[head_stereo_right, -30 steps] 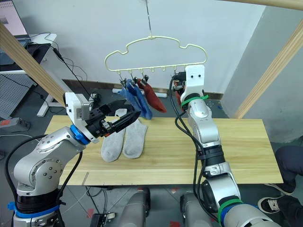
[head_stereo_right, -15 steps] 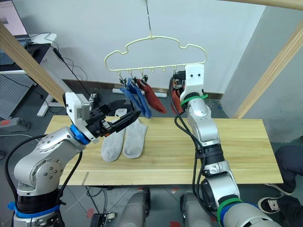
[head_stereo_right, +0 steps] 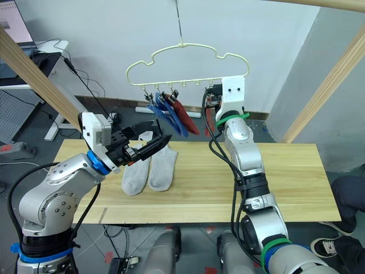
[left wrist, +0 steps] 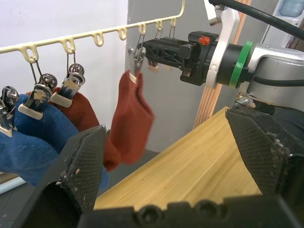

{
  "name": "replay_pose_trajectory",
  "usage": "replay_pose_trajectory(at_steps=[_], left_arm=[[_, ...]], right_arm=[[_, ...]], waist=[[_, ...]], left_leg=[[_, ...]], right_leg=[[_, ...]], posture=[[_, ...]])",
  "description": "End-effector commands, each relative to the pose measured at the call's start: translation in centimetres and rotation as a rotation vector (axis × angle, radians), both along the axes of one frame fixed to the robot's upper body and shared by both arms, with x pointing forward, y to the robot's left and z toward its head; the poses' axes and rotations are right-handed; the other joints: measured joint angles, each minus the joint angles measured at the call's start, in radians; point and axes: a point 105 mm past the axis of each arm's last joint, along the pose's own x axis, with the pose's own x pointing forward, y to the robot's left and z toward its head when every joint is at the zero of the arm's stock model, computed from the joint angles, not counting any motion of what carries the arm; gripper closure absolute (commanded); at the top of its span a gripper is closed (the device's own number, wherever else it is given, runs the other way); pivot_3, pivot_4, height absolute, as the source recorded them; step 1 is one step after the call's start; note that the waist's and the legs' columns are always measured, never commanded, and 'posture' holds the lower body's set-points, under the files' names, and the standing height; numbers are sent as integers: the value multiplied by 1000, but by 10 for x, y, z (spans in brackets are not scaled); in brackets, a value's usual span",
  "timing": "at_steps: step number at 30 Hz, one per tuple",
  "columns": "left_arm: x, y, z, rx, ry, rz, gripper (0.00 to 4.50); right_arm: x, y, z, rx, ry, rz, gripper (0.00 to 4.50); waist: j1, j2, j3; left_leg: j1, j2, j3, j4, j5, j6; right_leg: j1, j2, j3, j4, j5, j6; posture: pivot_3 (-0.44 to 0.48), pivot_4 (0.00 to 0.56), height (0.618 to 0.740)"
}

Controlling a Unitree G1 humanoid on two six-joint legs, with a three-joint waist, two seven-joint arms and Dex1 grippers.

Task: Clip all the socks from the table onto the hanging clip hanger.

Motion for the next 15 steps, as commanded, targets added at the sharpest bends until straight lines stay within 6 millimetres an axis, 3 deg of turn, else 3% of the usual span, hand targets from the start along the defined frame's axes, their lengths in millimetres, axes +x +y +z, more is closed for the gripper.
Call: replay_pose_trajectory(at_steps=[1, 3, 8, 11, 15], left_arm=[[-5, -4, 11, -3, -60, -9, 0], [-5, -5, 10, -6, -56, -10, 0], [-3, -3, 3, 1, -35, 4, 0], [6, 10, -16, 55, 21, 87, 0], [18, 31, -56, 197, 126, 198, 0]], right_arm=[[-3, 0, 16, 21, -58, 4, 4249], [-3, -3, 16, 19, -58, -2, 4481], [-3, -12, 15, 9, -45, 2, 4481], [-5, -20, 12, -21, -8, 39, 4481], [-10, -26, 13, -98, 27, 131, 4481]], waist=[[0, 0, 0], [0, 0, 0], [0, 0, 0], [0, 0, 0], [0, 0, 0]], left_leg=[[0, 0, 0, 0, 0, 0], [0, 0, 0, 0, 0, 0], [0, 0, 0, 0, 0, 0], [0, 0, 0, 0, 0, 0], [0, 0, 0, 0, 0, 0]], right_leg=[[0, 0, 0, 0, 0, 0], [0, 0, 0, 0, 0, 0], [0, 0, 0, 0, 0, 0], [0, 0, 0, 0, 0, 0], [0, 0, 0, 0, 0, 0]], posture=[[134, 244, 740], [130, 246, 740], [121, 247, 740], [121, 247, 740], [121, 247, 740]])
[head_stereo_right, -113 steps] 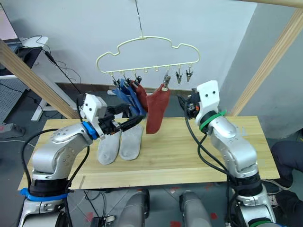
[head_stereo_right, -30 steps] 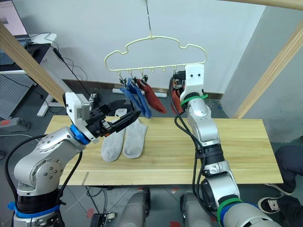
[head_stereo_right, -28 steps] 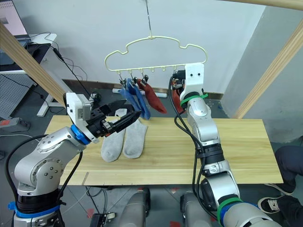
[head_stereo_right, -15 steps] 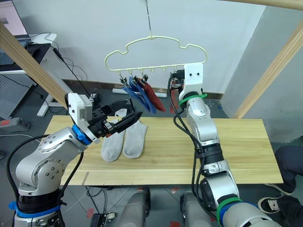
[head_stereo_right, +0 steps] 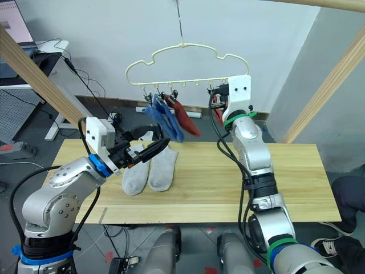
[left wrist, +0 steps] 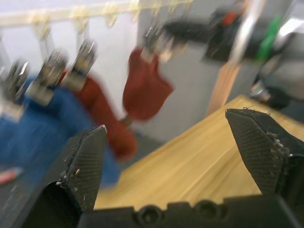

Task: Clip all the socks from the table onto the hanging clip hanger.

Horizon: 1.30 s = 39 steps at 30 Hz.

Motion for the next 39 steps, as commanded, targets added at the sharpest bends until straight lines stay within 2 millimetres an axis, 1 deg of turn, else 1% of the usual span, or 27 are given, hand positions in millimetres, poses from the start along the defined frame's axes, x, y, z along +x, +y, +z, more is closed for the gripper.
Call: replay_pose_trajectory(at_steps=[1, 3, 6, 7, 9, 12, 15, 19, 23, 27, 31, 33, 34, 39], left_arm=[[10, 14, -22, 106, 22, 84, 0], [19, 17, -40, 145, 41, 126, 0], [35, 13, -71, 217, 81, 163, 0], [40, 11, -80, 232, 97, 172, 0], [50, 7, -95, 277, 103, 177, 0], [65, -1, -111, 335, 98, 178, 0], [79, -5, -118, 355, 103, 197, 0], [89, 1, -131, 408, 142, 238, 0], [92, 7, -143, 425, 209, 269, 0], [85, -1, -154, 384, 278, 218, 0], [80, -4, -154, 357, 288, 189, 827], [78, -4, -153, 355, 285, 176, 1141], [77, -3, -153, 356, 284, 172, 1194], [74, -3, -152, 351, 282, 164, 1489]], right_arm=[[-9, -7, 12, -25, -2, 73, 4481], [-12, -9, 13, -47, 13, 105, 4481], [-16, -11, 13, -72, 33, 137, 4481], [-17, -12, 12, -74, 40, 140, 4481], [-18, -13, 12, -73, 50, 140, 4481], [-20, -14, 12, -60, 58, 126, 4481], [-21, -15, 12, -54, 62, 118, 4481], [-24, -16, 12, -51, 65, 108, 4481], [-27, -18, 10, -53, 69, 97, 4481], [-28, -20, 10, -48, 76, 88, 4481], [-27, -21, 10, -41, 78, 84, 4500], [-27, -20, 10, -40, 78, 85, 4500], [-27, -20, 10, -39, 79, 87, 4500], [-25, -19, 10, -34, 84, 93, 4500]], waist=[[0, 0, 0], [0, 0, 0], [5, 0, 0], [6, 0, 0], [5, 0, 0], [4, 0, 0], [0, 0, 0], [-4, 0, 0], [-5, 0, 0], [-6, 0, -1], [-6, 0, -1], [-6, 1, -1], [-6, 1, -1], [-5, 1, -1]], left_leg=[[0, 0, 0, 0, 0, 0], [0, 0, 0, 0, 0, 0], [0, 0, 0, 0, 0, 0], [0, 0, 1, 0, 0, 0], [0, 0, 1, 0, 0, 0], [-1, 0, 1, 0, 0, 0], [-1, -1, 1, 0, 0, 0], [-1, -1, 1, 0, 0, 0], [-1, -1, 2, 0, 0, 0], [0, -1, 2, 0, 0, 0], [0, -1, 2, 0, 0, 0], [0, -1, 2, 0, 0, 0], [0, -1, 2, 0, 0, 0], [0, -1, 2, 0, 0, 0]], right_leg=[[0, 0, 0, 0, 0, 0], [0, 0, 0, 0, 0, 0], [0, 0, 0, -1, 0, 0], [0, 0, 0, -1, 0, 0], [0, 0, 0, -1, 0, 0], [-1, 0, 0, -1, 0, 0], [-1, 0, -1, -1, 0, 0], [-1, 0, -1, -1, 0, 0], [-1, 0, -1, -1, 0, 0], [0, 0, -2, -1, 0, 0], [0, 0, -2, 0, 0, 0], [0, 0, -2, 0, 0, 0], [0, 0, -2, 0, 0, 0], [0, 0, -2, 0, 0, 0]], posture=[[101, 251, 740], [91, 251, 740], [91, 251, 740], [74, 251, 740], [68, 252, 740], [49, 253, 740], [34, 251, 740], [16, 249, 740], [6, 250, 740], [5, 248, 740], [5, 248, 740], [5, 248, 740], [20, 251, 740], [31, 253, 740]])
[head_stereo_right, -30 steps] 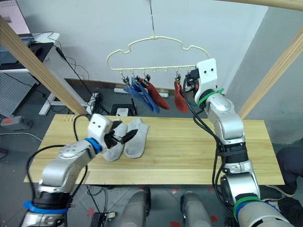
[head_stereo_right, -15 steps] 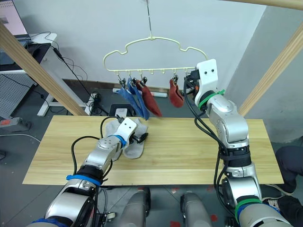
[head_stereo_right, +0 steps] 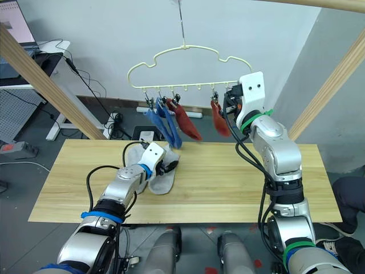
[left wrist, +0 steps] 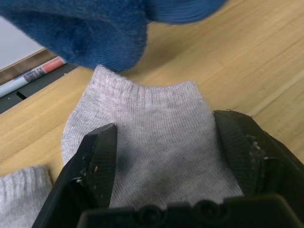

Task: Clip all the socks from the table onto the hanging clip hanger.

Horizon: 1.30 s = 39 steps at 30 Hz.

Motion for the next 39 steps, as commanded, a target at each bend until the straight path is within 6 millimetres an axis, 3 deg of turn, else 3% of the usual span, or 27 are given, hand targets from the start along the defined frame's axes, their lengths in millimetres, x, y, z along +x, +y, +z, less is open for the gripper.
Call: replay_pose_trajectory(at_steps=[1, 6, 16, 18, 22, 28, 33, 39], left_arm=[[-11, -1, -14, -1, 58, -20, 1545], [-15, -11, -7, -21, 23, -77, 1954], [-32, -38, 16, -103, -18, -234, 4470], [-34, -42, 24, -133, -42, -257, 4470], [-42, -58, 60, -304, -141, -327, 4470], [-66, -83, 109, -416, -306, -501, 4470], [-67, -100, 129, -391, -410, -550, 4470], [-62, -118, 132, -289, -473, -602, 4470]], right_arm=[[1, -4, 6, 18, -13, -6, 4500], [3, -4, 4, 17, -9, -1, 4500], [7, -5, 3, 18, -6, -2, 4500], [8, -6, 3, 21, -5, -3, 4500], [8, -7, 4, 42, 11, -1, 4500], [6, -14, 8, 215, 181, 43, 4500], [-4, -11, 14, 330, 363, 131, 4500], [-13, 0, 20, 414, 464, 190, 4500]], waist=[[0, 0, 0], [1, 0, 0], [1, 0, 0], [1, 0, 0], [1, 0, 0], [1, 0, 0], [2, 0, 0], [0, 0, 0]], left_leg=[[0, 0, 0, 0, 0, 0], [0, 0, 0, 0, 0, 0], [0, 0, -1, 0, 0, 0], [0, 0, -1, 0, 0, 0], [0, 0, -1, 0, 0, 0], [0, 1, -1, 0, 0, 0], [0, 0, -1, 0, 0, 0], [-1, 0, -1, 0, 0, 0]], right_leg=[[0, 0, 0, 0, 0, 0], [0, 0, 0, 0, 0, 0], [0, 0, 0, 0, 0, 0], [0, 0, 0, 0, 0, 0], [0, 0, 1, 0, 0, 0], [0, 0, 1, 0, 0, 0], [1, 0, 1, 0, 0, 0], [0, 0, 1, -1, 0, 0]], posture=[[33, 254, 740], [37, 255, 740], [39, 250, 740], [37, 248, 740], [36, 246, 740], [36, 244, 740], [34, 240, 740], [29, 237, 740]])
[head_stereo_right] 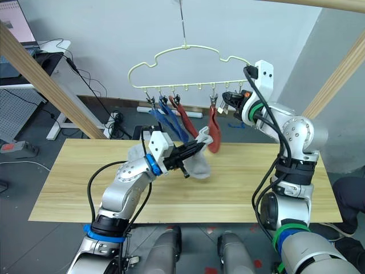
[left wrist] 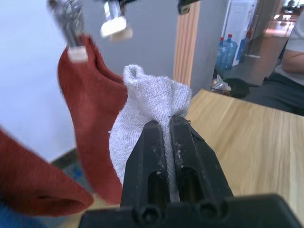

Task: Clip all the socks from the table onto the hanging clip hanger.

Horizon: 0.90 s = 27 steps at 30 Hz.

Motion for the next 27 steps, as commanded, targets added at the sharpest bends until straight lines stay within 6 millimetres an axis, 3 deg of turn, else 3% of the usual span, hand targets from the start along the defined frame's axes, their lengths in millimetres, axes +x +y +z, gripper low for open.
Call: replay_pose_trajectory(at_steps=[1, 12, 27], left_arm=[[0, -11, 7, 44, -90, -16, 4470], [15, -17, 19, 72, -211, 48, 4470], [20, -17, 30, 74, -293, 83, 4470]], right_arm=[[-7, 2, 8, 40, 21, 18, 4500], [-12, 3, 4, 63, 67, 3, 4500], [-14, 8, 3, 83, 92, 13, 4500]], waist=[[0, 0, 0], [-1, 0, 0], [-1, 0, 0]], left_leg=[[0, 0, 0, 0, 0, 0], [-1, 0, 1, 0, 0, 0], [-1, 0, 1, 0, 0, 0]], right_leg=[[0, 0, 0, 0, 0, 0], [-1, 0, 0, -1, 0, 0], [-1, 0, -1, -1, 0, 0]], posture=[[29, 237, 740], [16, 231, 740], [21, 235, 740]])
